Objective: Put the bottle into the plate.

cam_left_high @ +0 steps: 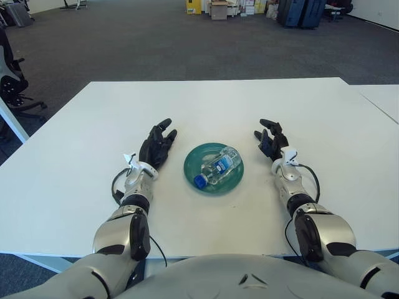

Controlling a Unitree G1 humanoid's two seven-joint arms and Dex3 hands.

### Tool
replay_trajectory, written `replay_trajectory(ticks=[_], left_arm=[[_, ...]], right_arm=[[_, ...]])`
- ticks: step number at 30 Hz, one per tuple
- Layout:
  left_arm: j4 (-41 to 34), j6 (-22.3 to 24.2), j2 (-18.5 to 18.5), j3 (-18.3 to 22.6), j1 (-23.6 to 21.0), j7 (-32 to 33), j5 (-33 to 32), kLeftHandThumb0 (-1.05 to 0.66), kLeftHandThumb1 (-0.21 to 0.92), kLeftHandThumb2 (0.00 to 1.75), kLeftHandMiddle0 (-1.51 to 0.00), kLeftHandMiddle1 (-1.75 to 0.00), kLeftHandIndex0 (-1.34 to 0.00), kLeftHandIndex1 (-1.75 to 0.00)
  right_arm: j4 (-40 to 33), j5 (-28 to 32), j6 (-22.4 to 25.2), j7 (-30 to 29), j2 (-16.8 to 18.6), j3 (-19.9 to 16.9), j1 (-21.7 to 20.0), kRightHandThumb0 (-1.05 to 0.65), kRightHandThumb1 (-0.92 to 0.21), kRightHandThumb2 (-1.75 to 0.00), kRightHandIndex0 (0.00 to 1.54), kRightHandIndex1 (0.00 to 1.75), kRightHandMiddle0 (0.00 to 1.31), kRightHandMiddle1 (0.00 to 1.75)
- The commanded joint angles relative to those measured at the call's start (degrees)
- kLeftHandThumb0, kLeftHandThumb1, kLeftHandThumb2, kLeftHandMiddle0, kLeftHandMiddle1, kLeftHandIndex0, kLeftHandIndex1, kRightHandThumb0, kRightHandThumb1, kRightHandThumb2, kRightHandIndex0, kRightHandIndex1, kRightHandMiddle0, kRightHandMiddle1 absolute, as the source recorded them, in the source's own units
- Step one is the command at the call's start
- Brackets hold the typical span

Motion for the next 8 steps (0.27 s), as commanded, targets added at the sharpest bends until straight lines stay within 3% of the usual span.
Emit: replay_trajectory(ticks=[1,8], left_arm=[[0.9,0.2,0.6,-0.3,-0.2,0.9,0.7,-0.75,0.92,0.82,-0.56,-0.49,-0.07,-0.94],[1.2,0.3,0.4,-0.1,-0.4,1.0,0.6,-0.74,0.92,0.8,-0.56,-0.5,-0.07,-0.95]], right_arm=[[1.6,0.5,1.7,0.6,-0.6,-0.6,1.6,-0.75,-0.92,-0.88,0.56,0.12,0.0,0.92],[1.4,0.9,1.3,1.4,-0.5,-1.2,1.5,-0.75,-0.92,-0.88,0.57,0.12,0.0,0.92]])
